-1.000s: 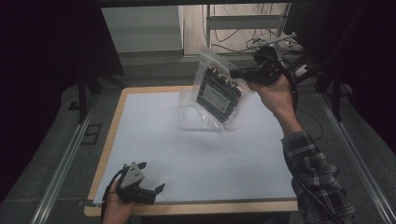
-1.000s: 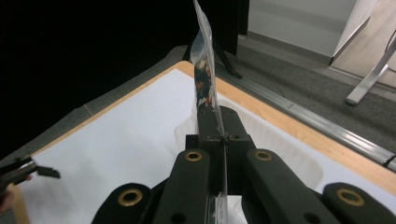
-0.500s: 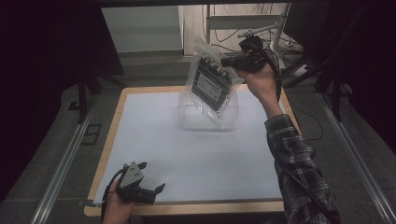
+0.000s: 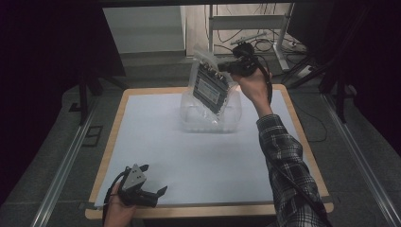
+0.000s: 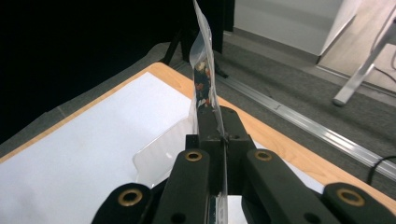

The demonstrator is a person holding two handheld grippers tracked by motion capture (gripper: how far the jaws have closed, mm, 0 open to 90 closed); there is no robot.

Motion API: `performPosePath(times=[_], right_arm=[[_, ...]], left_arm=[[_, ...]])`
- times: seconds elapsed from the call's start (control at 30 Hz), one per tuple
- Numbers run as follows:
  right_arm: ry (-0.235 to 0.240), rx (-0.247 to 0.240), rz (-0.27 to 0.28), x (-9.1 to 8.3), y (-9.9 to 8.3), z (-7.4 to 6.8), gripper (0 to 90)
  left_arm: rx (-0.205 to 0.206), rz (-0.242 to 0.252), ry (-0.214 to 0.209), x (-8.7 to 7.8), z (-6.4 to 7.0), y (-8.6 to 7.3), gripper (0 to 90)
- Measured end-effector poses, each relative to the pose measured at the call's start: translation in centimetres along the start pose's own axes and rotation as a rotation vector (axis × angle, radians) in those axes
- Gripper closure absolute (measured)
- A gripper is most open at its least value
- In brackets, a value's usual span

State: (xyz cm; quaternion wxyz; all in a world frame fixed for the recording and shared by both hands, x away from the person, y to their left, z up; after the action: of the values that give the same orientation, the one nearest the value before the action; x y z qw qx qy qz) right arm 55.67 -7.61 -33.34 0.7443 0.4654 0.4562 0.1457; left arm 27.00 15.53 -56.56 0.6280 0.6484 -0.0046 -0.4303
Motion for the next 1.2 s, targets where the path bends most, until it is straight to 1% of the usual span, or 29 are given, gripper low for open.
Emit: performPosePath(times=[0.2, 0.3, 0.33, 0.37, 0.4, 0.43, 0.47, 0.5, 0.53, 0.57, 0.6, 0.67, 0.7, 0.83, 0.87, 0.93, 0.97, 1.0, 1.07, 1.1, 1.17, 1.2], right_arm=[[0.012, -0.019, -0.041, 2.1, -0.7, -0.7, 89.2], [0.018, -0.025, -0.073, 3.1, -1.2, -1.0, 89.2], [0.012, -0.021, -0.066, 3.4, -1.4, -1.0, 89.2], [0.02, -0.007, -0.061, 3.6, -1.6, -1.0, 89.2], [0.017, 0.0, -0.066, 3.6, -1.8, -0.8, 89.2], [0.006, 0.004, -0.081, 3.8, -2.1, -0.6, 89.2], [-0.01, -0.002, -0.097, 3.9, -2.4, -0.4, 89.2], [-0.013, 0.0, -0.088, 4.0, -2.6, -0.3, 89.2], [0.001, 0.01, -0.078, 4.0, -2.6, -0.3, 89.2], [0.001, 0.015, -0.077, 4.0, -2.6, -0.2, 89.2], [-0.002, 0.014, -0.079, 4.0, -2.6, -0.2, 89.1], [0.008, 0.009, -0.081, 4.2, -2.6, -0.4, 89.1], [0.008, -0.003, -0.086, 4.2, -2.5, -0.5, 88.9], [-0.009, -0.023, -0.095, 4.0, -2.4, -0.5, 87.4], [-0.009, -0.025, -0.087, 4.0, -2.4, -0.4, 85.9], [-0.013, -0.014, -0.072, 3.9, -2.4, -0.2, 79.7], [-0.018, -0.016, -0.068, 3.8, -2.5, 0.0, 74.7], [-0.025, -0.022, -0.064, 3.8, -2.5, 0.1, 71.6], [-0.042, -0.026, -0.059, 3.6, -2.6, 0.4, 67.3], [-0.043, -0.024, -0.05, 3.5, -2.7, 0.5, 63.3], [-0.058, -0.015, -0.03, 3.2, -2.7, 0.9, 51.0], [-0.064, -0.015, -0.024, 3.2, -2.8, 1.0, 48.0]], left_arm=[[0.0, -0.002, 0.001, 0.0, 0.0, 0.0, 0.6], [0.001, -0.002, 0.001, 0.0, 0.0, 0.0, 0.6], [0.001, -0.003, 0.0, 0.0, 0.0, 0.0, 0.6], [0.001, -0.003, 0.0, 0.0, 0.0, 0.0, 0.6], [-0.001, 0.0, -0.001, 0.0, 0.0, 0.0, 0.6], [-0.001, 0.001, -0.002, 0.0, 0.1, 0.0, 0.6], [0.0, 0.0, -0.002, 0.1, 0.1, 0.0, 0.6], [0.0, -0.001, -0.002, 0.1, 0.1, 0.0, 0.6], [0.0, -0.001, -0.003, 0.1, 0.1, 0.0, 0.6], [-0.001, -0.001, -0.003, 0.1, 0.1, 0.0, 0.7], [0.0, -0.002, -0.003, 0.1, 0.1, 0.0, 0.7], [0.001, -0.002, -0.003, 0.1, 0.1, 0.0, 0.6], [0.001, -0.002, -0.002, 0.1, 0.1, 0.0, 0.6], [0.002, -0.001, -0.001, 0.0, 0.1, 0.0, 0.6], [0.002, 0.0, -0.001, 0.0, 0.1, 0.0, 0.6], [0.001, -0.002, -0.002, 0.1, 0.1, 0.0, 0.6], [0.001, -0.002, -0.002, 0.1, 0.1, 0.0, 0.7], [0.002, -0.003, -0.001, 0.1, 0.1, 0.0, 0.7], [0.001, -0.002, -0.002, 0.1, 0.1, 0.0, 0.7], [0.001, -0.003, -0.001, 0.1, 0.1, 0.0, 0.7], [0.002, -0.006, 0.0, 0.1, 0.1, -0.1, 0.7], [0.003, -0.006, 0.001, 0.1, 0.1, -0.1, 0.7]])
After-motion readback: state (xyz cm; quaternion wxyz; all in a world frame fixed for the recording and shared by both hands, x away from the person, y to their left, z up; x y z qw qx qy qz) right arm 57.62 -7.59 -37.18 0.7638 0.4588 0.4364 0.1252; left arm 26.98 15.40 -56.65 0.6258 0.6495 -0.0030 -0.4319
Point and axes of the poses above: each handheld gripper's, and its own axes: x roughly forward along the jaws, y roughly out of its top, z roughly to its right, the point moved 8 cm from there along x, roughly forward along the jaws, and after that the axes turned 13 degrees about -x, right-handed, at the moved point
